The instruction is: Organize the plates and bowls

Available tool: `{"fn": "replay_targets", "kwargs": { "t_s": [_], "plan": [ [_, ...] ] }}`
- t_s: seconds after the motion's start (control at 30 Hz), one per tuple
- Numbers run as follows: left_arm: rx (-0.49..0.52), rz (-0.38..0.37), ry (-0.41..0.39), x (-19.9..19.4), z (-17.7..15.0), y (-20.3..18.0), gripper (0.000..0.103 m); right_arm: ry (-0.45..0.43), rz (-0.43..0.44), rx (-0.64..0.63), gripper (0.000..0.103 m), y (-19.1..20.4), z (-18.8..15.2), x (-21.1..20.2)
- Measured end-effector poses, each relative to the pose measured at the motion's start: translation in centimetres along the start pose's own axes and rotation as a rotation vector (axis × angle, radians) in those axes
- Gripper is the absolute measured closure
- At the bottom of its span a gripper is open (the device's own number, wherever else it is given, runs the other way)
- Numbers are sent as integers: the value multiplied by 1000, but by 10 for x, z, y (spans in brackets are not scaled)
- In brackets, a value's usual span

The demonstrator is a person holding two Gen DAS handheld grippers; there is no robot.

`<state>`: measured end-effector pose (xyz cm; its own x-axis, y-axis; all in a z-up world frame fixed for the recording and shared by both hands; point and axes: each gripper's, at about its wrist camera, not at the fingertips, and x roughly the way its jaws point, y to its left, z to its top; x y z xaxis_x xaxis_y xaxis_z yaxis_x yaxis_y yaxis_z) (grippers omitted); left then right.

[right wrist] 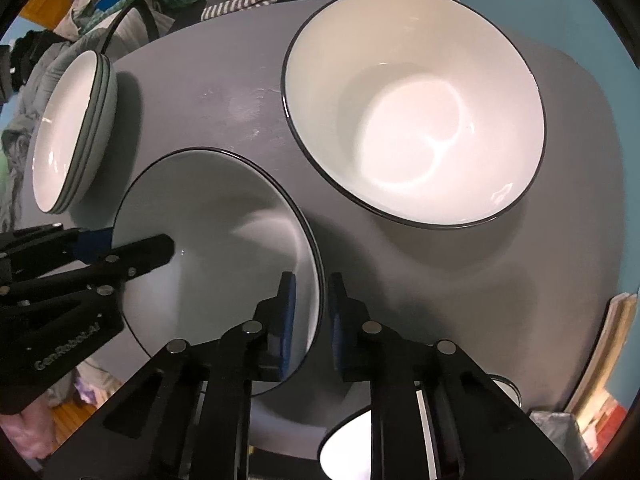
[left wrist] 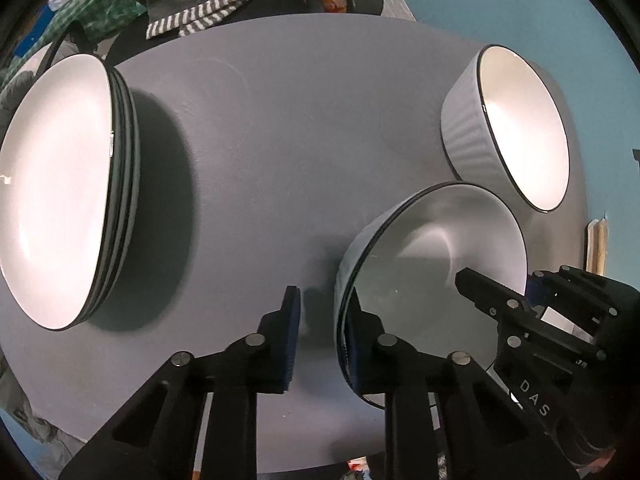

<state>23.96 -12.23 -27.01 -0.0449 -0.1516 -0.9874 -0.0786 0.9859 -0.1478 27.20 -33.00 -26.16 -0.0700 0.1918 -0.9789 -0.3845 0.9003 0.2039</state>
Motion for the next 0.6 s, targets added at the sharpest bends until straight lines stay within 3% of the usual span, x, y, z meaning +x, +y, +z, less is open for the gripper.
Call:
{"fn": "replay_targets", "kwargs": {
  "t_s": [0.3, 0.6],
  "plan": [
    [52, -6, -8, -4, 0, -7, 96, -10, -12, 2, 95, 4, -1, -3],
    [81, -6, -20, -12, -9, -10, 97, -15, -31, 6, 96, 12, -4, 5]
  ]
}}
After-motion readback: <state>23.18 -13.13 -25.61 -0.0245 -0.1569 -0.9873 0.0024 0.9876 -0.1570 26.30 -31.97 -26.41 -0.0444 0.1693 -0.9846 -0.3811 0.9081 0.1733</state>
